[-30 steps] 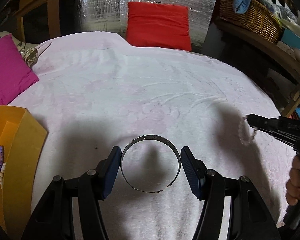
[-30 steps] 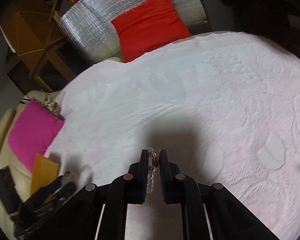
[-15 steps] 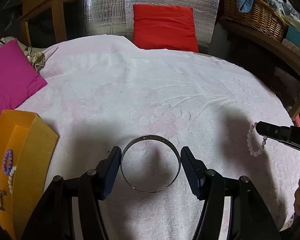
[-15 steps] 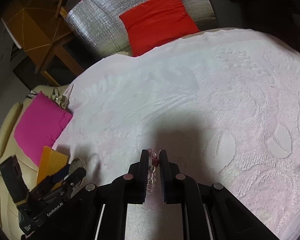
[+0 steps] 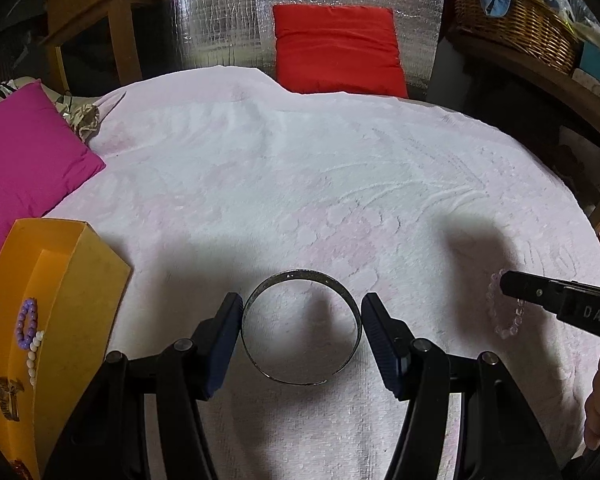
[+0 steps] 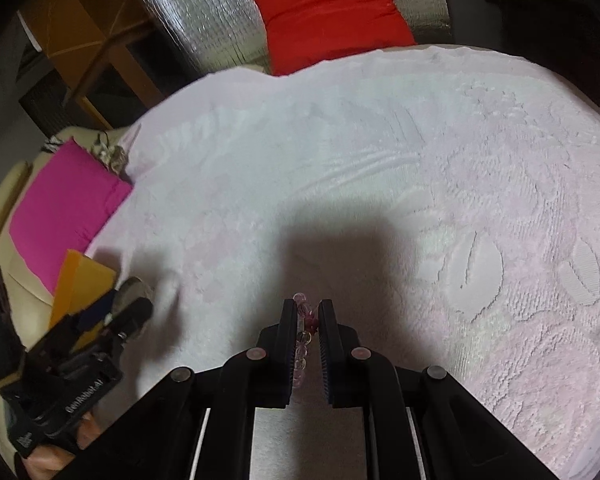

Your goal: Organize jewelry

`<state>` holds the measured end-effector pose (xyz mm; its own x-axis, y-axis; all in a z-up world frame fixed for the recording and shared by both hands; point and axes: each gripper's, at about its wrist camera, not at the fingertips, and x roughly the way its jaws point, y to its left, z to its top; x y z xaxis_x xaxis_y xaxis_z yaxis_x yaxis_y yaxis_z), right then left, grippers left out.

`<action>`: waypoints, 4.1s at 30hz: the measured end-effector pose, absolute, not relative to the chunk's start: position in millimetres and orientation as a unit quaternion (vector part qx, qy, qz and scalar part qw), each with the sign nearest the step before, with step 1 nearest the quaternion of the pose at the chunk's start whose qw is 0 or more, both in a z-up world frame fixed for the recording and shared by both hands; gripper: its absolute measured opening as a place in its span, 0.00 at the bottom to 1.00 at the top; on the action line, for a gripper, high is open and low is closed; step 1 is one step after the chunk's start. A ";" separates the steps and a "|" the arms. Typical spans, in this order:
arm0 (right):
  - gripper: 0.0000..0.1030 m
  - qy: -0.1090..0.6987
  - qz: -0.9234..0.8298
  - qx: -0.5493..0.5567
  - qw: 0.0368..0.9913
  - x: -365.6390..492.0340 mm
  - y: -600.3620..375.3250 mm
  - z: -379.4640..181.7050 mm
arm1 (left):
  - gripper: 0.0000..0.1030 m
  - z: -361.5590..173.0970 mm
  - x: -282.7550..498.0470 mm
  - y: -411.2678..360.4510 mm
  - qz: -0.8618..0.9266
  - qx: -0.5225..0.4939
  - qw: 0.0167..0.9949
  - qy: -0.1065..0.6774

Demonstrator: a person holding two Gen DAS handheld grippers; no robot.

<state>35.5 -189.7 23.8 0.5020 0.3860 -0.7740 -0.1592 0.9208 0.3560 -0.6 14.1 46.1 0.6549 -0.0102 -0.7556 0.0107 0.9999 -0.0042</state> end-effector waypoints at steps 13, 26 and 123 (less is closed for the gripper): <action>0.14 0.505 0.150 0.102 0.844 38.8 -199.4 10.9 | 0.61 24.9 7.8 11.7 0.003 0.010 0.891 0.454; 0.16 0.511 0.152 0.102 0.840 35.6 -203.4 8.6 | 0.63 14.2 15.1 12.7 -0.006 0.006 0.879 0.477; 0.15 0.414 0.203 0.114 0.880 -65.4 -181.9 71.3 | 0.61 106.5 -118.5 17.2 0.045 0.023 0.928 0.370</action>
<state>-65.4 -181.9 71.3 0.5755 0.4510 -0.6822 -0.2624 0.8919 0.3683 -118.5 17.2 106.5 0.7224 0.1001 -0.6842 -0.0662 0.9949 0.0756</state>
